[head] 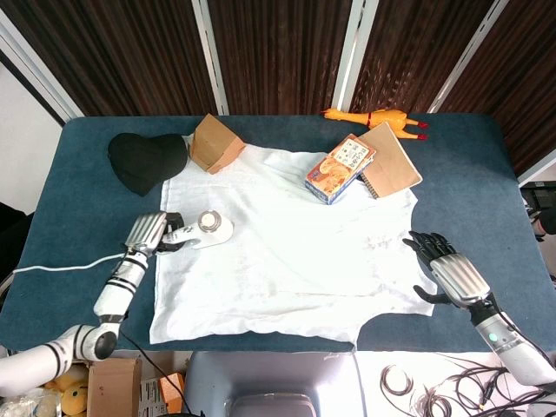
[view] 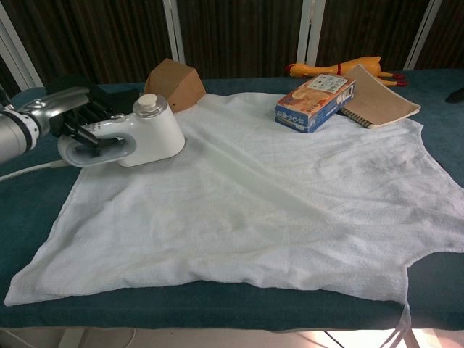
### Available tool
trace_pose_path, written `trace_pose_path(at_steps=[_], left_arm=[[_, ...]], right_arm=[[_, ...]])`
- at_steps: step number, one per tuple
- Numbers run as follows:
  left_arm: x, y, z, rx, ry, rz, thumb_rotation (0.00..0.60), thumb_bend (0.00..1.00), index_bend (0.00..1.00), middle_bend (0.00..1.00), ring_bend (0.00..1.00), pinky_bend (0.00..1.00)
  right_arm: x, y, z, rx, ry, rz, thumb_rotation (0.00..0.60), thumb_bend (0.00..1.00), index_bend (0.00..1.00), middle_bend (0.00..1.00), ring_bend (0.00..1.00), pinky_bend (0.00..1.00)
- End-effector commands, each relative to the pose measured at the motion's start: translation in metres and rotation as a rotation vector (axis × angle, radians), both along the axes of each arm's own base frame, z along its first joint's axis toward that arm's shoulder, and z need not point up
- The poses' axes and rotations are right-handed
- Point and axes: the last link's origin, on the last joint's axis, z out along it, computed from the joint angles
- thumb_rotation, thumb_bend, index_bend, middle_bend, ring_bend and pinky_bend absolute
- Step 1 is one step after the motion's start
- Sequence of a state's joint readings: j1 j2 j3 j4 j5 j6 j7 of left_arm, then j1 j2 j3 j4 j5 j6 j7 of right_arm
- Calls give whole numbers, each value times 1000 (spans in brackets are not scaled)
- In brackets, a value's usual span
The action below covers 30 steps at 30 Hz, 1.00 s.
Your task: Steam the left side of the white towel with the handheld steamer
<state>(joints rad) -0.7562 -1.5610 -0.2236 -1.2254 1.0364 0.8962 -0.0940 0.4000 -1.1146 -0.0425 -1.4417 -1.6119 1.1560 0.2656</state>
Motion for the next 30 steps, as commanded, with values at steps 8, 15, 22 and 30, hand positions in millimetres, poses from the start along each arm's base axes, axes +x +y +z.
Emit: trace_pose_path(at_steps=[8,15,22,30], left_arm=[[55,10,-59,-64,-20,87,600,635,1000,1000,1000,1000],[43,12,-56,-31,90,103,600,635,1000,1000,1000,1000],[15,19,-35,96,266,139,600,634,1000,1000,1000,1000],[-10,27,-13,176,333,209,600,634,1000,1000,1000,1000]], right_arm=[[-9,0,7,-2,-13,-18,600,268,0,0,0,0],[-10,0,9,-2,-20,-20,600,268,0,0,0,0],[-8,2,7,5,-21,-17,600,269,0,0,0,0],[-6,4,7,4,-22,-15,600,268,0,0,0,0]])
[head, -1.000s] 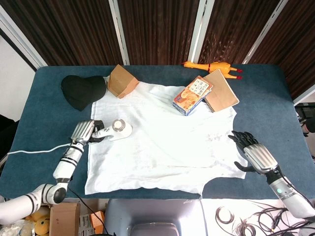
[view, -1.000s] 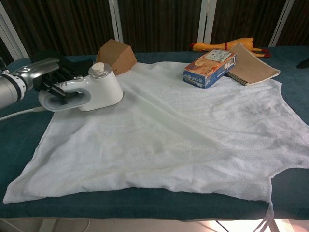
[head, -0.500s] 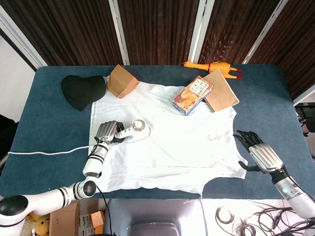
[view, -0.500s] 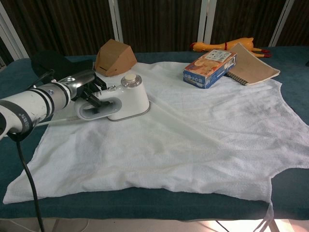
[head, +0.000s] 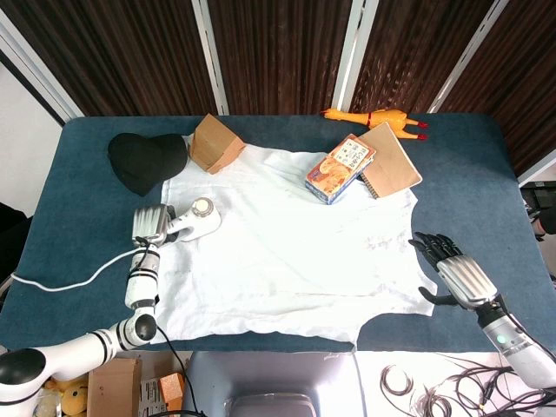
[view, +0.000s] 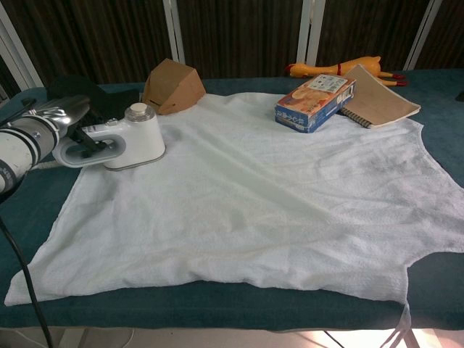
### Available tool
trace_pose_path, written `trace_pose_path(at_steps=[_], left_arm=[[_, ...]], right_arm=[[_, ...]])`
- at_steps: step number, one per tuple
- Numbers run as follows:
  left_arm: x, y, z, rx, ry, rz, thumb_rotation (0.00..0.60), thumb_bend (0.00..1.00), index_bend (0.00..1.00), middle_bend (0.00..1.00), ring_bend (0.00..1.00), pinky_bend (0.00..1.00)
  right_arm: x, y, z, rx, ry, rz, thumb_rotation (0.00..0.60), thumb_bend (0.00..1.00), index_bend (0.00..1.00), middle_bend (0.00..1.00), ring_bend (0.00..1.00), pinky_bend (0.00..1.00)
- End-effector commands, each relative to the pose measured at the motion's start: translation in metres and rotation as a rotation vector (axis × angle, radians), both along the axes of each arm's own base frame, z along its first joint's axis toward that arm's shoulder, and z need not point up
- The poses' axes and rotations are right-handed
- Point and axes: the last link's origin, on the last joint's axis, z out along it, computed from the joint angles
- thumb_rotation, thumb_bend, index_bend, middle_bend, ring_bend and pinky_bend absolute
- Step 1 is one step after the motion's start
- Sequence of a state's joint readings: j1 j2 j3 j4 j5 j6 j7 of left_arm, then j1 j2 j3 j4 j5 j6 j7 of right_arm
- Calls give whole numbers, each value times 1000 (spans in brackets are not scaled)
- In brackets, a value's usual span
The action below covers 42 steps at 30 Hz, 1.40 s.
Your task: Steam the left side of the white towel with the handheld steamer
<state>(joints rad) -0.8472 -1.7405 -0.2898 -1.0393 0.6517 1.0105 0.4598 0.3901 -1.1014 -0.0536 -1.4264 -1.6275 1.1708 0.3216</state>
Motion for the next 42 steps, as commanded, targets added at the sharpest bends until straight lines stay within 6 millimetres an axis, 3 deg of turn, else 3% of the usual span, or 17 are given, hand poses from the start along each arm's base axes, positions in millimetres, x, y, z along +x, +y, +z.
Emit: trace_pose_path(at_steps=[1,18,22,32,42], left_arm=[[-5,1,6,13,-28,23,600,634,1000,1000,1000,1000],[6,-39,-2,-163,-160,0,600,634,1000,1000,1000,1000],[10,-78,-4,-275,-216,-24,600,634,1000,1000,1000,1000],[22,-117,0,-392,-294,-82,600,634,1000,1000,1000,1000],[27,-104,-1,-334,-383,-140,600,632,1000,1000,1000,1000]], right_arm=[[0,0,0,-2,2,0,600,268,0,0,0,0],[3,2,1,-8,-3,7,600,268,0,0,0,0],[4,4,4,-15,-5,8,600,268,0,0,0,0],[5,6,3,-10,-8,7,600,268,0,0,0,0],[3,5,3,-14,-6,-2,600,268,0,0,0,0]])
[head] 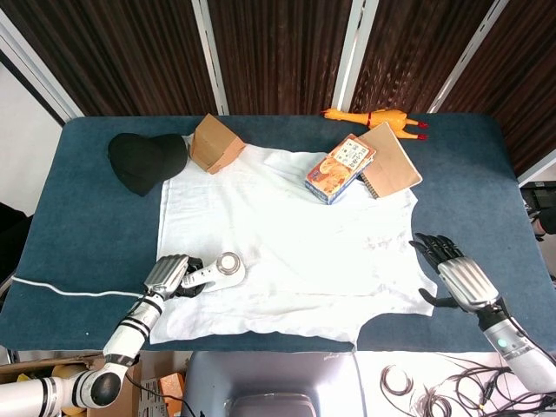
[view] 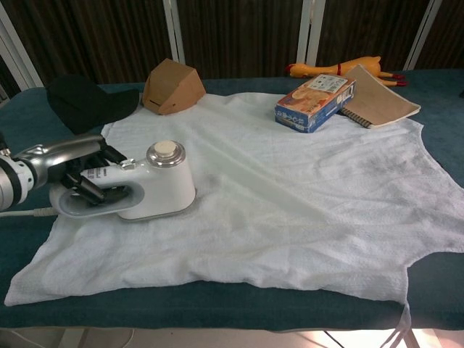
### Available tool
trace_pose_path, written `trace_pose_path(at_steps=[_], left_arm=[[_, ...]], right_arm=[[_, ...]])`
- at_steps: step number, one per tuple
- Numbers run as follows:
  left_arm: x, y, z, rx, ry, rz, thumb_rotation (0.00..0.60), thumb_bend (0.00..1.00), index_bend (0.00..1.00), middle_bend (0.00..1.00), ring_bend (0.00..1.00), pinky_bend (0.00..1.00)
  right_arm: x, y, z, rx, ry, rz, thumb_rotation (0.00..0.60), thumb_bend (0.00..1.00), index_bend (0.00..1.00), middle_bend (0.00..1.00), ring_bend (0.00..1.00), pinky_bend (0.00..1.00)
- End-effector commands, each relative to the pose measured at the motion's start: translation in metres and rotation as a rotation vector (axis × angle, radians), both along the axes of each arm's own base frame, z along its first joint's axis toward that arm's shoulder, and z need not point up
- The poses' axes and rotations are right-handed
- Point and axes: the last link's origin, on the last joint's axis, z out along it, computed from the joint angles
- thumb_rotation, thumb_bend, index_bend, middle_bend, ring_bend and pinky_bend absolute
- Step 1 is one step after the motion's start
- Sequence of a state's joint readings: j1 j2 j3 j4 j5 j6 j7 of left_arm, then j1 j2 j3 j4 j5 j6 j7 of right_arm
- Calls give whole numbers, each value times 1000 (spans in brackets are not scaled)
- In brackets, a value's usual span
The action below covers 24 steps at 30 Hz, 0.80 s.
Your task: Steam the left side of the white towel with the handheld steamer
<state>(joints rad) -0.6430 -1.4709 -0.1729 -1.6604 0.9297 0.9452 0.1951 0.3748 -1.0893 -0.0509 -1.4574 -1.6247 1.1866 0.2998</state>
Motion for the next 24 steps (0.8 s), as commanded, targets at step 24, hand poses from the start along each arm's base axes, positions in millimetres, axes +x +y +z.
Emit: trace_pose_path(at_steps=[24], left_arm=[[-19,112,-16,273,75,135,600,626,1000,1000,1000,1000]], right_arm=[[-10,-3,8,-8,-12,-18,600,268,0,0,0,0]])
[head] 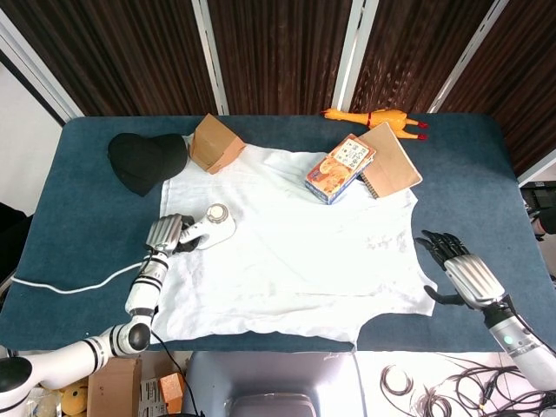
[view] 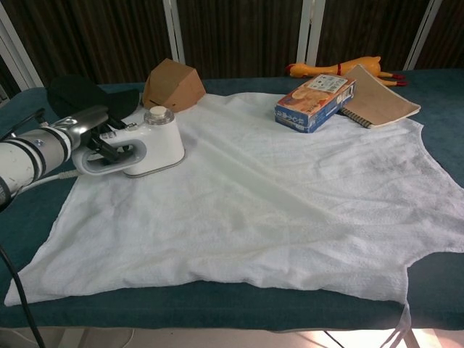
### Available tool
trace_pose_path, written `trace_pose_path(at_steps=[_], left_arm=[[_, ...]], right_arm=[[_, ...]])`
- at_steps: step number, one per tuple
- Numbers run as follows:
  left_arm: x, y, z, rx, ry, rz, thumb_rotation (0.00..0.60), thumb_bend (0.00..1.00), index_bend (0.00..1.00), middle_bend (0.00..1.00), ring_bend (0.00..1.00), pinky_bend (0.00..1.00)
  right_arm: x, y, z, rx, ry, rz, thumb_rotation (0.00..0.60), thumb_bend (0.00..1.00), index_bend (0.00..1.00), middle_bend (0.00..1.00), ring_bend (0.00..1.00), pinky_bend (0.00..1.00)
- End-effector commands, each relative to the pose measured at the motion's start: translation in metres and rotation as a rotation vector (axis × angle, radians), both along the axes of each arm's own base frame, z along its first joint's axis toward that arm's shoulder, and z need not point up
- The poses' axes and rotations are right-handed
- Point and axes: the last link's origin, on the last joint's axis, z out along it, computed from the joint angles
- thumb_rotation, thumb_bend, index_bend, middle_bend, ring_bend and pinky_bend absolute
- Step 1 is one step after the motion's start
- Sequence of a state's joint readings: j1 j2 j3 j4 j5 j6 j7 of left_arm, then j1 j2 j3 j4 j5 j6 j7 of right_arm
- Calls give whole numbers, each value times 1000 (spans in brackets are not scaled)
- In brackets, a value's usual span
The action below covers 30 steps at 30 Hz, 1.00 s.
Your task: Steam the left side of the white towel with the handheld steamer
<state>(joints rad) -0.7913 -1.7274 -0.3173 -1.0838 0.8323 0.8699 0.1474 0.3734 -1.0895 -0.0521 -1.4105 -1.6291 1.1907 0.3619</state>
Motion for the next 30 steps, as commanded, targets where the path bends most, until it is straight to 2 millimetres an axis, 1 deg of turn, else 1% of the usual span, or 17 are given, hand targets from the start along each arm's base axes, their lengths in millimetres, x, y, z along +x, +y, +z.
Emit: trace_pose_path(at_steps=[1,5,9,12,16,20,25,30], left_arm=[[-2,16,5,65,8,39,600,626,1000,1000,1000,1000],[-14,24,18,112,10,81,600,626,1000,1000,1000,1000],[-24,25,29,127,-23,111,600,626,1000,1000,1000,1000],[-24,19,37,104,-80,92,600,626,1000,1000,1000,1000],[-24,6,55,103,-91,37,600,626,1000,1000,1000,1000],[-38,-5,67,87,-94,33,600,624,1000,1000,1000,1000],[-66,-17,65,37,-59,29,600,622,1000,1000,1000,1000],[-86,-25,60,-4,-40,2,600,620,1000,1000,1000,1000]], right_arm=[[-1,0,2,-2,1,-2,600,268,0,0,0,0],[-2,1,4,-6,-1,-4,600,268,0,0,0,0],[-2,1,3,-5,-1,-2,600,268,0,0,0,0],[-2,1,2,-5,-1,-2,600,268,0,0,0,0],[-1,1,1,-2,1,0,600,268,0,0,0,0],[2,2,-2,4,2,7,600,268,0,0,0,0],[6,4,-7,12,12,13,600,268,0,0,0,0],[9,4,-11,14,23,15,600,268,0,0,0,0]])
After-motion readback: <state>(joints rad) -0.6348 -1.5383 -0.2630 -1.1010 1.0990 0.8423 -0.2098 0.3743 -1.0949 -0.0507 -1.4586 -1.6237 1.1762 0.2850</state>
